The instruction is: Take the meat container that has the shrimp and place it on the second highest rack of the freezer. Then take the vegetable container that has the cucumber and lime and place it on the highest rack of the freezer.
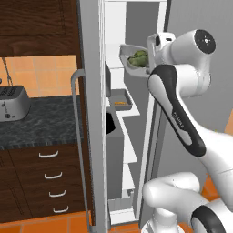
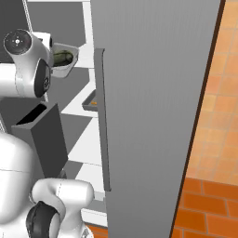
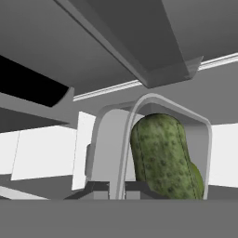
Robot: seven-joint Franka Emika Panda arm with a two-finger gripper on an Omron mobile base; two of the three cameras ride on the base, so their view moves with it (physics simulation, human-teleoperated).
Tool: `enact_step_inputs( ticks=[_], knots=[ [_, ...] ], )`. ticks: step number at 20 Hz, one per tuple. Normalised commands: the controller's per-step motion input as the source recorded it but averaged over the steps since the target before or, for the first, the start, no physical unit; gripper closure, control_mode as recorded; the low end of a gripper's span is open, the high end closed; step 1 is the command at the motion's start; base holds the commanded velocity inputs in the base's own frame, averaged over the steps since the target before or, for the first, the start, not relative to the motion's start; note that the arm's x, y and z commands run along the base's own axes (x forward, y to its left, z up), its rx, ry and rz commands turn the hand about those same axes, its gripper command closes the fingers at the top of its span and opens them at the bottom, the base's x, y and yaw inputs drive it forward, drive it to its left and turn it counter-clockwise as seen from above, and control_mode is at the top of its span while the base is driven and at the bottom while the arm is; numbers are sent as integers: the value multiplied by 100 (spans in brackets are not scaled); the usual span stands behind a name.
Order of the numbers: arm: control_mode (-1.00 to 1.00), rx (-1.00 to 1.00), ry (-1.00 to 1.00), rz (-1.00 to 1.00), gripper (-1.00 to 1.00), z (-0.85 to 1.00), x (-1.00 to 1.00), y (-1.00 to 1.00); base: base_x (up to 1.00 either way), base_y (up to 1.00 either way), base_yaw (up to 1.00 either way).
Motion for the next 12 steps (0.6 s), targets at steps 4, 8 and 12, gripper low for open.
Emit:
enact_step_inputs(
  ticks=[4,8,12],
  knots=[
    [-100,0,0,0,100,0,61,3,0,0,0],
    [-100,-1,3,0,100,0,68,11,0,0,0],
    [-100,-6,1,0,100,-1,67,18,0,0,0]
  ],
)
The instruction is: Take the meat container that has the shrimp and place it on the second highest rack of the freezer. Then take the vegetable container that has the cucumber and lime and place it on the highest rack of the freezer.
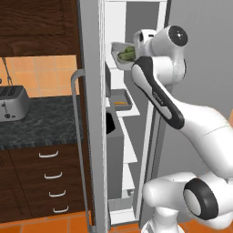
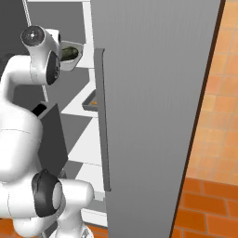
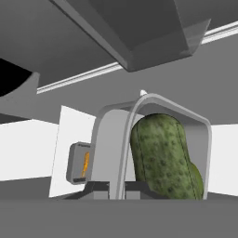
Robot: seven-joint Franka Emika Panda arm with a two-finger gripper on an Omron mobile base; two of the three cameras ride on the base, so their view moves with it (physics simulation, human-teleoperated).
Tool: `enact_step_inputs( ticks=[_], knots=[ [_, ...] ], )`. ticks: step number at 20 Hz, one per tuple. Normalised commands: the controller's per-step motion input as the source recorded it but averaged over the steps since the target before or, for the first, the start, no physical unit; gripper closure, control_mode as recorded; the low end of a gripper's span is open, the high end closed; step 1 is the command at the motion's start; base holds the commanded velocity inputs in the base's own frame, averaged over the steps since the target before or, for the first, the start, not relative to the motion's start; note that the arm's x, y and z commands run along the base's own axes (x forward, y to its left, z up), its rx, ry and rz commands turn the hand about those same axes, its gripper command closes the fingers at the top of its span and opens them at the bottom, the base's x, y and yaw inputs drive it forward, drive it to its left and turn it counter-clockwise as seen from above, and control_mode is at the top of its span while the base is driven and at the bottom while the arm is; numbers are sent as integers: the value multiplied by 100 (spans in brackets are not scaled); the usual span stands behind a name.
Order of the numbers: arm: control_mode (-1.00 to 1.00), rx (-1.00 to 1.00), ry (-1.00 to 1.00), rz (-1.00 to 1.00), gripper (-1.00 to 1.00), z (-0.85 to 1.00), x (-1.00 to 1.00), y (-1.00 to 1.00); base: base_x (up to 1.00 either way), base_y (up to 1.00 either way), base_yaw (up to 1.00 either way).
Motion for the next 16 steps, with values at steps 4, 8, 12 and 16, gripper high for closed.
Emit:
enact_step_inputs(
  ticks=[4,8,12,16],
  knots=[
    [-100,-5,1,0,100,-2,71,6,0,0,0],
    [-100,-4,3,0,100,-16,74,1,0,0,0],
    [-100,-7,7,0,100,-21,75,11,0,0,0],
    [-100,-4,6,0,100,-8,73,3,0,0,0]
  ],
)
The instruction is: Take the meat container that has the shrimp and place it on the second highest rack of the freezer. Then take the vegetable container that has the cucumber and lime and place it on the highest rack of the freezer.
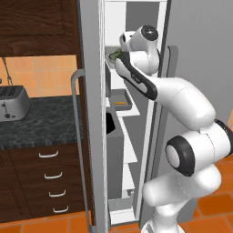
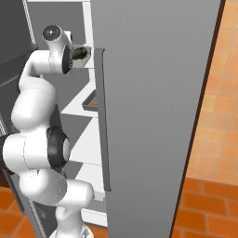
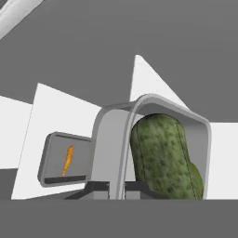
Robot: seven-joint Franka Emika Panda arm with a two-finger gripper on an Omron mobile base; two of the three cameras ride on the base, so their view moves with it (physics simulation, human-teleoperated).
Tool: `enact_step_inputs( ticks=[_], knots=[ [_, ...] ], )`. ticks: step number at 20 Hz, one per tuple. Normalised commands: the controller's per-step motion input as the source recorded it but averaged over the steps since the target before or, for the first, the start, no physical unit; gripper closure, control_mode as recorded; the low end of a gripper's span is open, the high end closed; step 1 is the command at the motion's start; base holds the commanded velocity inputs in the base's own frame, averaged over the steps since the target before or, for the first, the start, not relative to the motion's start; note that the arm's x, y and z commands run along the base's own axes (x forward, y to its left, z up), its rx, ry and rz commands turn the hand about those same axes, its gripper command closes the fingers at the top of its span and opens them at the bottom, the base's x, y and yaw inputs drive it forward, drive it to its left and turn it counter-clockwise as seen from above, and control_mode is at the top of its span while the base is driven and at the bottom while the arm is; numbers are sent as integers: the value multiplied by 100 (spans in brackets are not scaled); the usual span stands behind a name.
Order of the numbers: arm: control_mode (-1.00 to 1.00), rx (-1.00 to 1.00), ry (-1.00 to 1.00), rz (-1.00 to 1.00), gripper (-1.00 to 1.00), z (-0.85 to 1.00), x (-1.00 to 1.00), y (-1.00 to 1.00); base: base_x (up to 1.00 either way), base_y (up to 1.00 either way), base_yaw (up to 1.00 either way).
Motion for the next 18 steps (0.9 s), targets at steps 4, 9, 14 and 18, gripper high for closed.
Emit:
enact_step_inputs(
  ticks=[4,9,14,18],
  knots=[
    [-100,-2,0,-2,100,-1,80,0,0,0,0],
    [-100,-7,0,-2,100,-19,87,2,0,0,0],
    [-100,-8,0,-3,-100,-20,92,7,0,0,0],
    [-100,-8,0,-4,-100,-17,69,4,0,0,0]
  ],
)
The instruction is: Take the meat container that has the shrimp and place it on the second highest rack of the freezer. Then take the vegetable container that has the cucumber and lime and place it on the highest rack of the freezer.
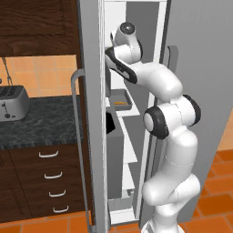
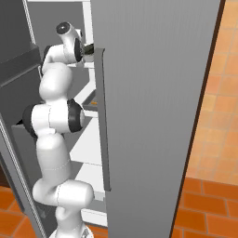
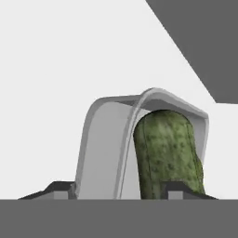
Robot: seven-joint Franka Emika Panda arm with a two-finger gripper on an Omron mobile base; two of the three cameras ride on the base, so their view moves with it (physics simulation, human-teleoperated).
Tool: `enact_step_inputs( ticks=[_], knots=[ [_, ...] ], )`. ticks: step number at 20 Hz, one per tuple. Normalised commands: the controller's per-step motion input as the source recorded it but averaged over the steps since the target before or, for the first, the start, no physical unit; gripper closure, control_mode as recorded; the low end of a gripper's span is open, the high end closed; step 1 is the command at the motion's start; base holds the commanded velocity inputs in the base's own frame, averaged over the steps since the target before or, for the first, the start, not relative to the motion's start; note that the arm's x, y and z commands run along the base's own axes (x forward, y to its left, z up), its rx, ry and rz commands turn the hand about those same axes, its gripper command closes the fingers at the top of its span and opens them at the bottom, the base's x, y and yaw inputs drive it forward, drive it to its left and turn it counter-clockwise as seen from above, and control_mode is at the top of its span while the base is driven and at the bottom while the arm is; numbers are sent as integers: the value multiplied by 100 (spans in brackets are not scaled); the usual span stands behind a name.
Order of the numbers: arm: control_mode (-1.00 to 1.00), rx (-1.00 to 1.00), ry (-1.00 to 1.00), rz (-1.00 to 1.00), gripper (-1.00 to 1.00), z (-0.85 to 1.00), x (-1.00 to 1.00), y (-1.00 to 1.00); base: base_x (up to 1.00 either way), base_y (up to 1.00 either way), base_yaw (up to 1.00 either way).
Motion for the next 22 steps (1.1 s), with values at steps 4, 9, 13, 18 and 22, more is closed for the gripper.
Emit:
enact_step_inputs(
  ticks=[4,9,13,18,22],
  knots=[
    [-100,0,0,0,-100,0,-73,-1,0,0,0],
    [-100,-3,0,0,-100,-30,-64,-25,0,0,0],
    [-100,-4,0,0,-100,-85,-100,-64,0,0,0],
    [-100,0,-3,3,-100,-54,-100,-34,0,0,0],
    [-100,0,-11,6,-100,-8,-100,-6,0,0,0]
  ],
)
